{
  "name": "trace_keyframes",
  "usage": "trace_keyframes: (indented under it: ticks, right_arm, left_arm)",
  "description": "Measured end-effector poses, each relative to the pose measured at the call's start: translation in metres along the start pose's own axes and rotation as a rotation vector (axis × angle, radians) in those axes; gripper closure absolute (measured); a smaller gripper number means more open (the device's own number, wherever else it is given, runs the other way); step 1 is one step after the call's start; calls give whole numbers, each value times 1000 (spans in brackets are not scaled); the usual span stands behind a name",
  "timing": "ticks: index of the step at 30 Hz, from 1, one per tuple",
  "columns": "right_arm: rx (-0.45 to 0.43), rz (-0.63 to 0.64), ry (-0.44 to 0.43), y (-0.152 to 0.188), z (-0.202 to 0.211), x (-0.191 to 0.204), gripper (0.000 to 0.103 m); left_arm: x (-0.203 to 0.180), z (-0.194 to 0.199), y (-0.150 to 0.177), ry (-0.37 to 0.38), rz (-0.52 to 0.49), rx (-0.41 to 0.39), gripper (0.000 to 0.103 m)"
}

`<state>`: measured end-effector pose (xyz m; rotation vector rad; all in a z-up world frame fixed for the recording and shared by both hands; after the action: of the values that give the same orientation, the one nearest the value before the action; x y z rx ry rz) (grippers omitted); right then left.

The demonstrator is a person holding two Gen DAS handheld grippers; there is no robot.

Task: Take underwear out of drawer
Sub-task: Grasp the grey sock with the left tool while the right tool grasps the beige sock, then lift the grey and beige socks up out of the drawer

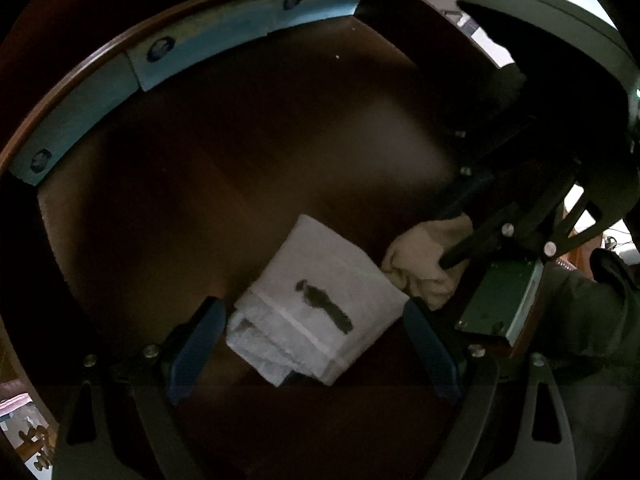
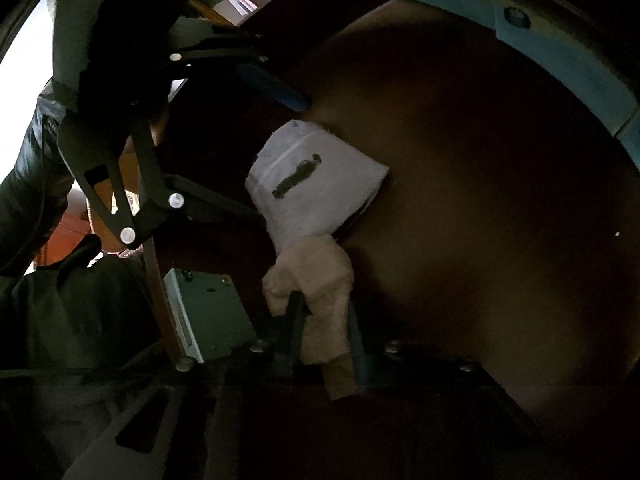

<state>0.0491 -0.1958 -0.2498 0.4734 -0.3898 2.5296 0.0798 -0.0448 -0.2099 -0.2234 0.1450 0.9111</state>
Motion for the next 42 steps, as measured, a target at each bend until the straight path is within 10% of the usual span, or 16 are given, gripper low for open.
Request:
trace_keyframes:
  ticks: [14,25,42]
  right_arm:
    - [-211,-70,144,19,35,-7,88]
    - [-312,-137,132,6,62,-28,88]
    - [-450,-130,217,21,81,-24,88]
  left_arm:
    - [-8,-14,-11,-18,-13,38,20]
    - [-28,-27,-10,-119,-109,57,78]
    - [-32,15,-9,-269,15,-286,87]
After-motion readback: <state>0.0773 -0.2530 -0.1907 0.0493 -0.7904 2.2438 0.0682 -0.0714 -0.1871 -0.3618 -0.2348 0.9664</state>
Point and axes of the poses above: each gripper's, at about its wrist camera, not at the fingertips, and z roughly against the way its jaws point, x to its left, y to its underside, the point moved 3 cm from there along -z, roughly the way its jaws point, and after that the axes turned 3 degrees about x, right-handed, at the moved point
